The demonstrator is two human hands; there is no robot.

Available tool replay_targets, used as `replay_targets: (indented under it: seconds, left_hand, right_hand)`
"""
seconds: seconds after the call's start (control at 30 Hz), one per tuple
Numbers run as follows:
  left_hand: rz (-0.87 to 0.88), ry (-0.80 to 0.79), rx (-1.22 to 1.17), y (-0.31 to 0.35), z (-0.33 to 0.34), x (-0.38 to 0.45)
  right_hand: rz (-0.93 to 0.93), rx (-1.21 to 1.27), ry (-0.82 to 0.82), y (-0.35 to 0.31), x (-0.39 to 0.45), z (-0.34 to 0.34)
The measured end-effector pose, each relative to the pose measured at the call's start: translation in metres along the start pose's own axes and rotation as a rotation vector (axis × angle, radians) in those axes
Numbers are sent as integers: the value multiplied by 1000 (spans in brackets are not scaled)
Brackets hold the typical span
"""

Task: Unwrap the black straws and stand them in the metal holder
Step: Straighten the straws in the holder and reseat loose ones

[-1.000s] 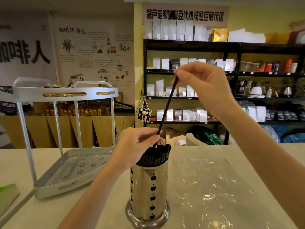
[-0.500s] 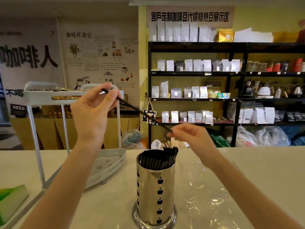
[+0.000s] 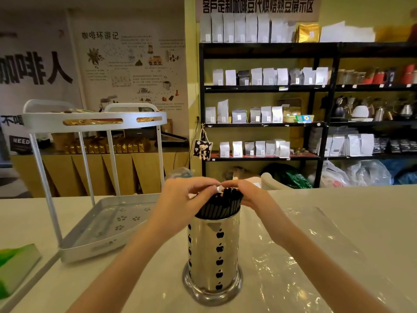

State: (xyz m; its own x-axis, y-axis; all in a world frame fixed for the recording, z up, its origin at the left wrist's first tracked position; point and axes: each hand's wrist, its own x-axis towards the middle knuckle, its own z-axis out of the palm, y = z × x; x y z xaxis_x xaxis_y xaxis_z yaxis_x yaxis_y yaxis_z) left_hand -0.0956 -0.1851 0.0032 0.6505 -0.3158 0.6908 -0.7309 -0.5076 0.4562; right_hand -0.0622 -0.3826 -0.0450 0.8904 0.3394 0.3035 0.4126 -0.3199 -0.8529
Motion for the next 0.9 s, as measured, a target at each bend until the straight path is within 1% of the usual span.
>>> replay_targets:
  seconds: [0.03, 0.07, 0.13, 0.23, 0.27, 0.37, 0.43, 0.57, 0.8, 0.9]
  left_hand:
    - [-14, -3, -25, -2, 2, -2]
    - [-34, -3, -61, -3, 4, -4]
    - [-84, -18, -152, -5, 5, -8]
    - [-97, -54, -210, -10, 6, -14]
    - [-82, -81, -198, -12, 5, -15]
    - [-62, -153, -143, -14, 0, -16]
    - [-70, -166, -131, -15, -2, -14]
    - [-54, -175, -121, -16, -5, -10]
    - [-129, -219, -152, -9, -5, -17]
    - [-185, -169, -132, -3, -5, -20]
  right_hand:
    - [-38, -1, -10, 4, -1, 1]
    - [-64, -1, 14, -1, -6, 3]
    - [-47, 8, 57, -28, -12, 17]
    - [-217, -101, 121, -36, -27, 29]
    - [-238, -118, 139, -35, -24, 31]
    - [-228, -115, 179, -37, -22, 36]
    - [-238, -127, 188, -39, -24, 39]
    - [-187, -149, 170, -45, -23, 41]
    - [-159, -183, 191, -53, -31, 44]
    - [-111, -136, 202, -53, -34, 41]
